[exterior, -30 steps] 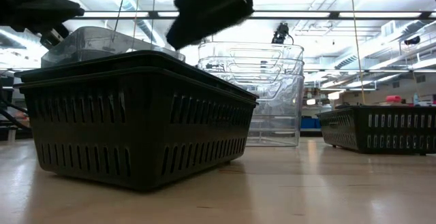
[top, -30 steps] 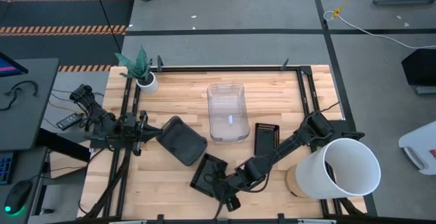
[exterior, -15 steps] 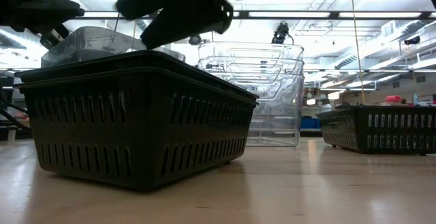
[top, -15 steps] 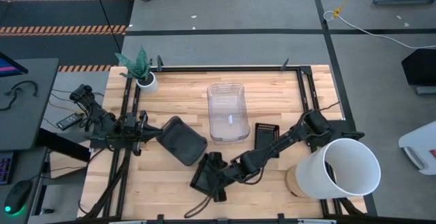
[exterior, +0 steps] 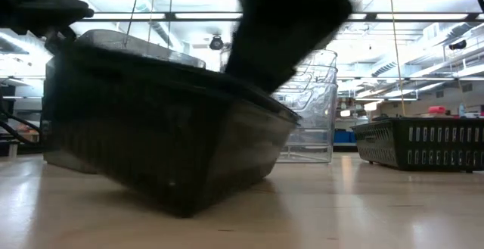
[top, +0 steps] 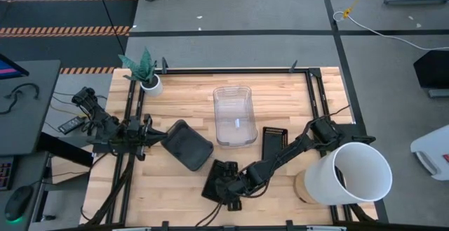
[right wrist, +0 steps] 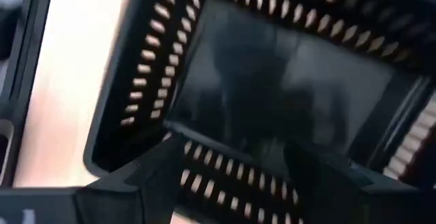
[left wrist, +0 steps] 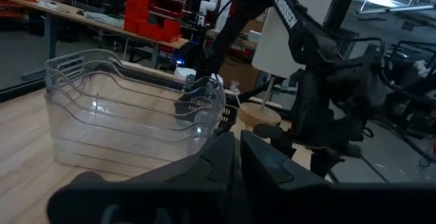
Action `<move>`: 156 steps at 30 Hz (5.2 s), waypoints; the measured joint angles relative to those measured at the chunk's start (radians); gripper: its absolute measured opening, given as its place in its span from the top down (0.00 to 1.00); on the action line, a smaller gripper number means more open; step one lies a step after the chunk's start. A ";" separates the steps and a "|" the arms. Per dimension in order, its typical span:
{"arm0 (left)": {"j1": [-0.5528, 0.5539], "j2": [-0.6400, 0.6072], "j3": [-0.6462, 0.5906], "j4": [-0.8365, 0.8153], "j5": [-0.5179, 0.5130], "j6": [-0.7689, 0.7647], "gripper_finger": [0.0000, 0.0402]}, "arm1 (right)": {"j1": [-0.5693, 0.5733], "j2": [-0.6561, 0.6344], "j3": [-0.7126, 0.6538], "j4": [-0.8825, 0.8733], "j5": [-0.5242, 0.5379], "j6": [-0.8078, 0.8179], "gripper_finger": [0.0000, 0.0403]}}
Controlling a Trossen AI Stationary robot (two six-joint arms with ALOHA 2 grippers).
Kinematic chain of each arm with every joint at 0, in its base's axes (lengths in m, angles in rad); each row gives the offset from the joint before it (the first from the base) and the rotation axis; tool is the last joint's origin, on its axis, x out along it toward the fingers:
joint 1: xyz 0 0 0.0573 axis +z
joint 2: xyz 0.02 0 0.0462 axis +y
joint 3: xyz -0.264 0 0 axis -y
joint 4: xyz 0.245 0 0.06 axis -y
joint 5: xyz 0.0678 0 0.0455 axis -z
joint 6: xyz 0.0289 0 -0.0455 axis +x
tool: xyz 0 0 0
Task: Stack baskets by color
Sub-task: Adjust the stacked black basket, then stack the black bin on the left black bins
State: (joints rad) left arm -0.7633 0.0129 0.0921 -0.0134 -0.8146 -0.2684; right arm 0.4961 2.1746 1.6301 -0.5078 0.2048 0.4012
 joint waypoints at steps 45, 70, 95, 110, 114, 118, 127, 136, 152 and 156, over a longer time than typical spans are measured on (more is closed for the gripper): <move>0.000 0.000 -0.001 0.002 0.000 0.000 0.90 | 0.007 -0.334 -0.283 -0.668 -0.021 0.307 0.49; 0.000 0.000 -0.001 0.002 0.000 0.001 0.93 | 0.010 -0.425 -0.584 -0.403 -0.042 0.243 0.77; 0.000 0.000 -0.001 0.002 0.000 0.000 0.92 | 0.095 -0.424 0.035 -1.039 0.223 0.329 0.99; 0.000 0.000 -0.001 0.002 0.000 0.000 0.93 | 0.170 -0.405 0.227 -0.636 0.273 0.042 0.99; 0.000 0.000 -0.001 0.002 0.000 0.000 0.92 | 0.184 -0.387 0.227 -0.558 0.219 0.026 0.99; 0.000 0.000 -0.001 0.001 0.000 0.000 0.91 | 0.213 -0.373 0.232 -0.508 0.211 0.018 0.99; 0.000 0.000 -0.001 -0.001 0.000 0.000 0.92 | 0.231 -0.275 0.233 -0.396 0.113 -0.036 0.99; 0.000 0.000 -0.001 0.002 0.000 0.000 0.90 | 0.162 -0.126 0.232 -0.383 -0.097 -0.061 0.99; 0.000 0.000 -0.001 0.001 0.000 0.002 0.91 | 0.089 -0.074 0.231 -0.426 -0.173 -0.095 0.99; 0.000 0.000 -0.001 0.001 0.000 0.001 0.90 | 0.088 -0.040 0.228 -0.428 -0.195 -0.099 0.99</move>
State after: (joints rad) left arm -0.7635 0.0128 0.0914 -0.0128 -0.8150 -0.2672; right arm 0.5844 2.1342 1.8584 -0.9361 0.0097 0.3023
